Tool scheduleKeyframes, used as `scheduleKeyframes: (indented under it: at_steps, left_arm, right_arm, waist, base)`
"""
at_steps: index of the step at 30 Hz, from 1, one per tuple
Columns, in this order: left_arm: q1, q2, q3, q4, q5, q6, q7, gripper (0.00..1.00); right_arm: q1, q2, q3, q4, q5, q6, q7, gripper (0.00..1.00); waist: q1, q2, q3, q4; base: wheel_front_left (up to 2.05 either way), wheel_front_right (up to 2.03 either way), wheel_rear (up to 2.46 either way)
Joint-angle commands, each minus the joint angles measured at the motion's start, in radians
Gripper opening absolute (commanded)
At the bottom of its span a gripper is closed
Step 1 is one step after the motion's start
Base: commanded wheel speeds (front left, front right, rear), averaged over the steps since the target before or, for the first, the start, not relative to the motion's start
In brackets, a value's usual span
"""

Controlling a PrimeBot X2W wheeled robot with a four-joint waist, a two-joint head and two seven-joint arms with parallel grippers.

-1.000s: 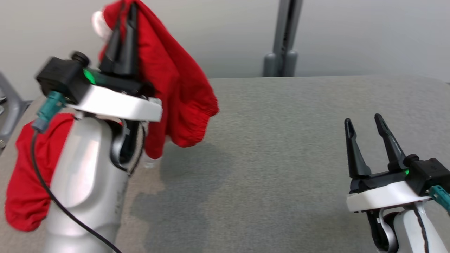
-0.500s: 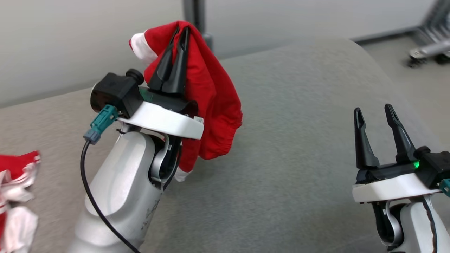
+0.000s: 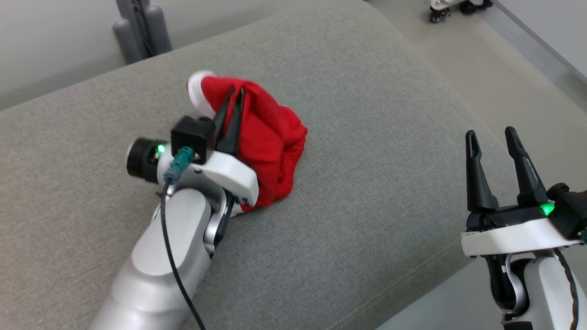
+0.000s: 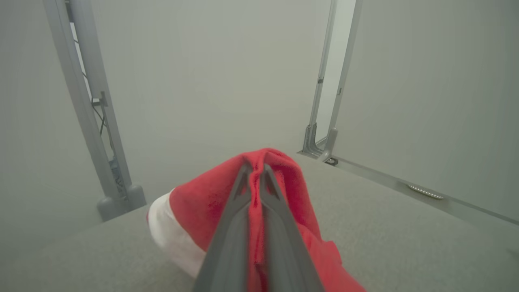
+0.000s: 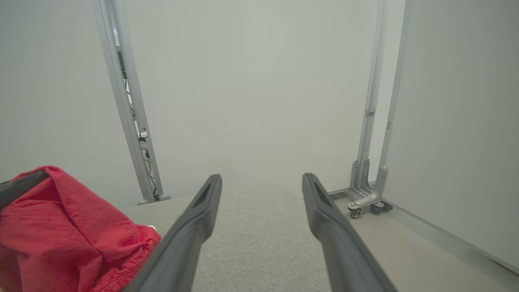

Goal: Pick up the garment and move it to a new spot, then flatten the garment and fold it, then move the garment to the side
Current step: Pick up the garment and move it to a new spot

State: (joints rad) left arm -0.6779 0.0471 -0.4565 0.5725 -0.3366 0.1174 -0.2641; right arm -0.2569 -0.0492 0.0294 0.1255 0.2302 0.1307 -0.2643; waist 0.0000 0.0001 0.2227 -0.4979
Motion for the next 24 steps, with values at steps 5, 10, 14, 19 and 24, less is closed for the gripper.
scheduleKeyframes:
  at_steps: [5, 10, 14, 19, 24]
  left_arm:
    - [-0.01, 0.007, -0.055, 0.134, -0.025, -0.007, 0.0, 1.0]
    - [-0.001, 0.006, -0.044, 0.097, -0.054, 0.008, 0.0, 1.0]
    - [0.036, 0.006, 0.004, 0.016, -0.038, 0.025, 0.0, 1.0]
    - [0.116, 0.008, 0.073, -0.101, 0.035, 0.024, 0.0, 1.0]
    - [0.235, 0.02, 0.131, -0.203, 0.106, 0.007, 0.0, 1.0]
  right_arm:
    - [-0.012, -0.003, 0.002, 0.003, -0.002, 0.0, -0.001, 1.0]
    - [-0.001, -0.003, 0.007, 0.005, -0.023, 0.0, -0.001, 1.0]
    - [0.013, -0.003, 0.007, 0.004, -0.04, 0.0, -0.001, 1.0]
    - [0.037, -0.004, 0.001, 0.009, -0.067, 0.0, -0.001, 1.0]
    - [0.067, -0.004, 0.0, 0.017, -0.086, 0.0, -0.001, 1.0]
  waist:
    - [0.0, -0.0001, 0.015, 0.008]
    - [0.0, -0.0001, -0.015, 0.072]
    - [0.0, -0.0001, -0.056, 0.136]
    - [0.0, -0.0001, -0.111, 0.233]
    - [0.0, -0.0001, -0.156, 0.325]
  base:
    - [0.0, 0.0, 0.0]
    - [0.0, 0.0, 0.0]
    - [0.0, 0.0, 0.0]
    - [0.0, 0.0, 0.0]
    - [0.0, 0.0, 0.0]
